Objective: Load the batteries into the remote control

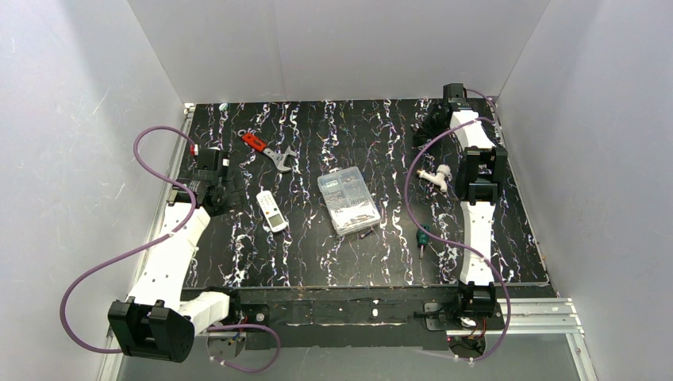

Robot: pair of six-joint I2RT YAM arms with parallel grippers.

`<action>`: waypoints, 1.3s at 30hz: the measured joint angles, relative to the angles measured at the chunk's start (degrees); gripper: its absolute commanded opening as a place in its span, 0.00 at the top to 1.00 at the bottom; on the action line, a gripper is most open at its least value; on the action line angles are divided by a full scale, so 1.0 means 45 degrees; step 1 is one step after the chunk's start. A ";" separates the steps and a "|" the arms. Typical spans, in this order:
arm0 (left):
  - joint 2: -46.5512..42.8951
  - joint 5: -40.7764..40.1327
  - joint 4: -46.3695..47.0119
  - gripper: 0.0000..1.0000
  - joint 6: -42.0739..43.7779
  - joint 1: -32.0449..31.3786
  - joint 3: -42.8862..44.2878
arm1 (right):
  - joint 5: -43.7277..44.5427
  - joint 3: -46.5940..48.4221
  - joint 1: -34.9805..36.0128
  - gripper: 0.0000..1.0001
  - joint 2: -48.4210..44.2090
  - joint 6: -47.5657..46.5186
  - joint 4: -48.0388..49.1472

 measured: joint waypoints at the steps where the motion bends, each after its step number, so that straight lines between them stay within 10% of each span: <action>1: 0.0000 0.0000 0.0005 0.01 0.0005 0.0000 0.0000 | -0.0068 -0.0112 0.0000 0.89 -0.0010 0.0010 0.0107; 19: -0.0160 -0.0005 0.0005 0.01 -0.0005 0.0000 -0.0005 | -0.0733 -0.3614 0.0126 0.89 -0.1972 -0.1001 0.1205; 26: -0.0219 -0.0005 0.0000 0.01 0.0000 0.0000 -0.0005 | -0.0583 -0.4177 0.0204 0.55 -0.2866 -0.1656 0.1171; 39: -0.0253 -0.0073 -0.0015 0.01 0.0010 0.0000 -0.0005 | -0.0505 -0.0962 0.0073 0.50 -0.2273 -0.1409 0.2739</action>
